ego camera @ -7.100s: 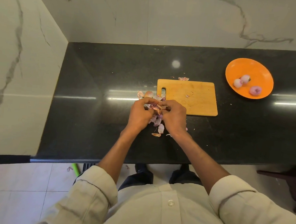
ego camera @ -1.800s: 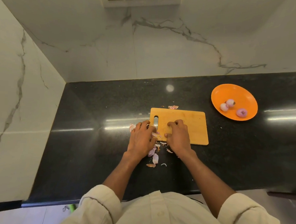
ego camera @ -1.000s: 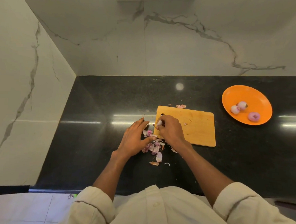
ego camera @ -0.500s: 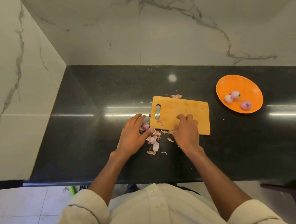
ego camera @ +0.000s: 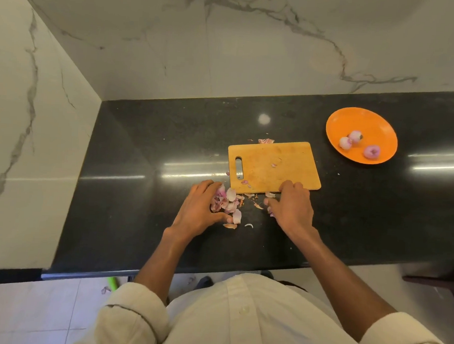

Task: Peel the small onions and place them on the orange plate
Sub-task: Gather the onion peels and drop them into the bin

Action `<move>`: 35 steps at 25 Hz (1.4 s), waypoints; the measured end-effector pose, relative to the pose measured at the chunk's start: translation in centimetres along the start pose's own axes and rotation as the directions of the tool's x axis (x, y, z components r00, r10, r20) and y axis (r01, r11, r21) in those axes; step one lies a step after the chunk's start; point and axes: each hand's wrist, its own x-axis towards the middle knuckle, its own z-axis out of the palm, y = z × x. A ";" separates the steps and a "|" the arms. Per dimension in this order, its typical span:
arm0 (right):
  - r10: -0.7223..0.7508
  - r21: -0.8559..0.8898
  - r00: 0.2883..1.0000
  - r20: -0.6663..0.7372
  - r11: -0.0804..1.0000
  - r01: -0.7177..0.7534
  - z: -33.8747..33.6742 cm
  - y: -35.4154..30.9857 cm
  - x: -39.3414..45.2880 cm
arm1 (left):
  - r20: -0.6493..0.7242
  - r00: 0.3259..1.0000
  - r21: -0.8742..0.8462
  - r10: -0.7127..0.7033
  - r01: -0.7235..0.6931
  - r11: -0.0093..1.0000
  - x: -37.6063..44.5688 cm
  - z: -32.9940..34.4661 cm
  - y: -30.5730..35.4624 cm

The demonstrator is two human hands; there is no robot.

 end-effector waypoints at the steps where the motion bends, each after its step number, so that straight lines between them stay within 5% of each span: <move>1: 0.068 -0.015 0.992 0.107 0.998 -0.067 0.1 0.2 -0.4 | 0.009 1.000 -0.011 -0.019 0.019 1.000 -0.2 0.1 0.2; 4: 0.059 -0.019 0.960 0.275 0.998 -0.056 1.4 -1.1 -1.8 | 0.015 0.998 -0.008 -0.053 0.053 0.999 -0.4 0.5 0.7; 9: -0.269 0.063 0.938 0.219 0.963 0.262 3.5 -4.8 -3.1 | 0.043 0.996 -0.109 -0.073 0.078 0.991 -0.9 0.1 0.5; 15: -0.394 0.206 0.888 0.238 0.914 0.350 4.0 -6.6 -3.2 | 0.126 0.992 0.001 -0.003 0.003 1.000 -0.5 -1.3 1.1; 22: -0.385 0.111 0.875 0.293 0.923 0.369 4.2 -6.0 -3.2 | 0.092 0.995 0.176 0.022 -0.038 0.984 -0.3 -0.9 0.0; 29: -0.417 0.135 0.858 0.301 0.909 0.395 5.0 -8.9 -3.3 | 0.211 0.977 -0.058 -0.005 0.018 0.998 0.1 -2.9 -3.0; 35: -0.319 0.242 0.948 0.003 0.920 0.308 7.7 -9.8 -4.8 | 0.020 1.000 -0.068 0.007 -0.006 0.998 -0.3 -1.4 -2.6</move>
